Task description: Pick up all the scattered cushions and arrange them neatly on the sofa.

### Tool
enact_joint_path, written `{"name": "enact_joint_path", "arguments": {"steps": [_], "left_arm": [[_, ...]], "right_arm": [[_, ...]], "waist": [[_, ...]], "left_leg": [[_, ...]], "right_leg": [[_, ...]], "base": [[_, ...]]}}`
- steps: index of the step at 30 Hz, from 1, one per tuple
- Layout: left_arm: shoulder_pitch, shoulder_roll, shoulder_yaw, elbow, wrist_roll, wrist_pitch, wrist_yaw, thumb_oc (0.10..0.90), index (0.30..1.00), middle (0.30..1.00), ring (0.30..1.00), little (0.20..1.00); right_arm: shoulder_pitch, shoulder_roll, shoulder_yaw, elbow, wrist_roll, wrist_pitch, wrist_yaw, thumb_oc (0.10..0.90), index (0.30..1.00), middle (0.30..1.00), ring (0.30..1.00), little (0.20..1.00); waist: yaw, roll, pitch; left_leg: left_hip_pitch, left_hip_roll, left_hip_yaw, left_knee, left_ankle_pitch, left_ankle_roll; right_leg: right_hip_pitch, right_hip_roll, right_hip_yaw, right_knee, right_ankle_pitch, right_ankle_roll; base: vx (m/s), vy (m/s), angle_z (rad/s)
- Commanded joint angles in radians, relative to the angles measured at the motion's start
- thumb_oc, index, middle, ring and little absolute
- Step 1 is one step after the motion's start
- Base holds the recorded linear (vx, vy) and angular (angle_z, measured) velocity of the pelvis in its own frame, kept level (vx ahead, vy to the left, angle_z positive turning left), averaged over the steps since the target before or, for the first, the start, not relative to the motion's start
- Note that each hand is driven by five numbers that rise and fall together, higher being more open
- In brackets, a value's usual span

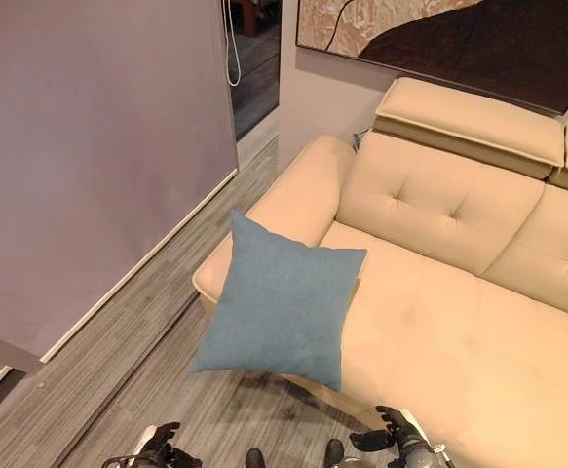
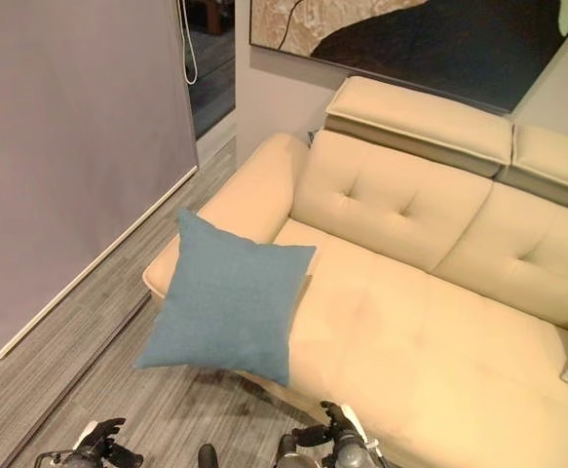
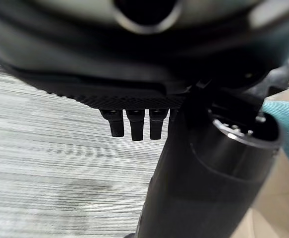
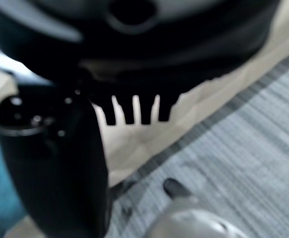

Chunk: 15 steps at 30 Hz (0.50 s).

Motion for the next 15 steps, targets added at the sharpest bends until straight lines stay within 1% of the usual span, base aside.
{"name": "enact_joint_path", "arguments": {"steps": [1, 2, 5, 8, 9, 10, 15], "left_arm": [[-0.024, 0.014, 0.075, 0.012, -0.052, -0.030, 0.044, 0.800, 0.900, 0.900, 0.900, 0.900], [-0.022, 0.014, 0.083, 0.012, -0.059, -0.031, 0.050, 0.800, 0.900, 0.900, 0.900, 0.900], [-0.012, 0.021, 0.151, -0.002, -0.118, -0.036, 0.069, 0.800, 0.900, 0.900, 0.900, 0.900], [-0.016, 0.033, 0.206, -0.061, -0.196, -0.054, 0.091, 0.800, 0.900, 0.900, 0.900, 0.900], [-0.022, 0.050, 0.221, -0.108, -0.231, -0.068, 0.102, 0.800, 0.900, 0.900, 0.900, 0.900], [-0.022, 0.050, 0.221, -0.108, -0.231, -0.068, 0.102, 0.800, 0.900, 0.900, 0.900, 0.900], [-0.028, 0.087, 0.243, -0.280, -0.279, -0.103, 0.128, 0.800, 0.900, 0.900, 0.900, 0.900]], "right_arm": [[-0.066, -0.081, -0.011, -0.009, 0.010, -0.023, -0.051, 0.800, 0.900, 0.900, 0.900, 0.900], [-0.063, -0.082, -0.014, -0.015, 0.012, -0.026, -0.055, 0.800, 0.900, 0.900, 0.900, 0.900], [-0.057, -0.094, -0.032, -0.027, 0.024, -0.028, -0.063, 0.800, 0.900, 0.900, 0.900, 0.900], [-0.053, -0.101, -0.040, -0.035, 0.025, -0.026, -0.068, 0.800, 0.900, 0.900, 0.900, 0.900], [-0.051, -0.108, -0.042, -0.044, 0.026, -0.026, -0.069, 0.800, 0.900, 0.900, 0.900, 0.900], [-0.050, -0.108, -0.042, -0.044, 0.026, -0.026, -0.069, 0.800, 0.900, 0.900, 0.900, 0.900], [-0.042, -0.118, -0.041, -0.088, 0.025, -0.029, -0.069, 0.800, 0.900, 0.900, 0.900, 0.900]], "waist": [[0.027, -0.031, -0.030], [0.023, -0.030, -0.034], [0.027, -0.026, -0.054], [0.030, -0.025, -0.061], [0.030, -0.023, -0.063], [0.030, -0.023, -0.061], [0.031, -0.017, -0.069]], "left_leg": [[-0.014, 0.012, -0.060, 0.002, -0.071, -0.071], [-0.013, 0.012, -0.063, 0.002, -0.071, -0.073], [0.000, 0.013, -0.064, 0.002, -0.071, -0.079], [0.016, 0.014, -0.072, 0.002, -0.072, -0.083], [0.026, 0.016, -0.076, 0.002, -0.072, -0.086], [0.027, 0.016, -0.076, 0.002, -0.073, -0.087], [0.045, 0.018, -0.078, 0.002, -0.079, -0.090]], "right_leg": [[0.029, 0.038, 0.030, -0.029, -0.026, 0.039], [0.038, 0.042, 0.034, -0.041, -0.026, 0.036], [0.076, 0.051, 0.037, -0.083, -0.025, 0.030], [0.115, 0.059, 0.038, -0.113, -0.027, 0.026], [0.136, 0.063, 0.040, -0.130, -0.027, 0.026], [0.138, 0.063, 0.040, -0.131, -0.027, 0.026], [0.169, 0.065, 0.042, -0.152, -0.035, 0.026]], "base": [[-0.03, -0.080, -0.06], [0.02, -0.078, -0.06], [0.04, -0.073, 0.09], [0.04, -0.068, 0.12], [0.04, -0.055, 0.10], [0.03, -0.057, 0.07], [0.01, -0.014, 0.00]]}}
